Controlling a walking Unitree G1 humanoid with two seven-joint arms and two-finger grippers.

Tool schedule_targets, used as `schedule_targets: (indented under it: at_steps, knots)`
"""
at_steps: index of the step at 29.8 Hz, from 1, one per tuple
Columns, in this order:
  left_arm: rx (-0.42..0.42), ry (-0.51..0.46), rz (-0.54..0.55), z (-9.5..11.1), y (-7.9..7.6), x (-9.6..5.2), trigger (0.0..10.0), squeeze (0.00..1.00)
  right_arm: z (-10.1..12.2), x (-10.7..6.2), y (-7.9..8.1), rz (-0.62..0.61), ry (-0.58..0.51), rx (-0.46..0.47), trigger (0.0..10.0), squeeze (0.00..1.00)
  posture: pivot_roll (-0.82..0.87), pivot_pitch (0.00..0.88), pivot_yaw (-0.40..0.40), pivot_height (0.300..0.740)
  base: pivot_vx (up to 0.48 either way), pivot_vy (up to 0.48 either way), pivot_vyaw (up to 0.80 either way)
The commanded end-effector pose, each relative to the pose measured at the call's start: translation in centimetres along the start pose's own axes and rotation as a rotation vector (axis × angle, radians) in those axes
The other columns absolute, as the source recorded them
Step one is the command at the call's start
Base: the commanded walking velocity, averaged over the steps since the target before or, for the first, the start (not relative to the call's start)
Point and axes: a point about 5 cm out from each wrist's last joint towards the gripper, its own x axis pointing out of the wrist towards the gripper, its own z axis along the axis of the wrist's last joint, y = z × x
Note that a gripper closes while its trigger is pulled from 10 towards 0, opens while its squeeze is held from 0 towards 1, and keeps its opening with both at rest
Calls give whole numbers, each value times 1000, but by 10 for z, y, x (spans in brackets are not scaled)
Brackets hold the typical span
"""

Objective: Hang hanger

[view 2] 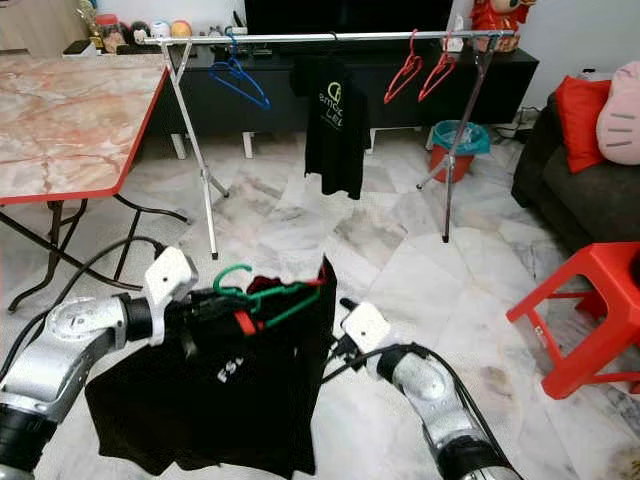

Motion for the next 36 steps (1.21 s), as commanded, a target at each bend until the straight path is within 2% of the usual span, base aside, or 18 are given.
schedule_targets:
  at_steps: [1, 7, 8, 15, 21, 24, 25, 29, 30, 36]
  knots:
    - [11, -42, 16, 10, 5, 0, 10000, 0, 0, 0, 1, 3, 20, -38, 10000, 0, 6, 0, 3, 740, 0, 0, 0]
    - [5, -54, -47, 13, -2, 1, 10000, 0, -6, 0, -1, -70, 77, -46, 10000, 0, 8, 0, 5, 740, 0, 0, 0]
    - [2, -58, -63, 14, -5, 0, 10000, 0, -8, 1, -2, -113, 100, -53, 10000, 0, 13, 0, 3, 740, 0, 0, 0]
    - [2, -80, -63, 20, -4, 1, 10000, 0, -15, 1, -11, -256, 177, -71, 10000, 0, 18, 0, 0, 740, 0, 0, 0]
    - [15, -115, -63, 28, -5, 4, 10000, 0, -11, 3, -10, -343, 150, -64, 10000, 0, 19, 0, -2, 740, 0, 0, 0]
    - [22, -131, -64, 30, -5, 5, 10000, 0, -9, 3, -7, -361, 112, -43, 10000, 0, 19, 0, -3, 740, 0, 0, 0]
    - [25, -138, -64, 32, -5, 5, 10000, 0, -7, 5, -3, -359, 78, -10, 10000, 0, 19, 0, -3, 740, 0, 0, 0]
    - [29, -145, -64, 34, -6, 6, 10000, 0, -8, 5, 6, -337, 56, 16, 10000, 0, 17, 0, -4, 740, 0, 0, 0]
    - [31, -149, -65, 35, -7, 7, 10000, 0, -11, 4, 8, -348, 54, 53, 10000, 0, 19, 0, -6, 740, 0, 0, 0]
    - [32, -160, -72, 38, -9, 8, 10000, 0, -20, -1, 6, -434, 61, 161, 10000, 0, 22, 0, -4, 740, 0, 0, 0]
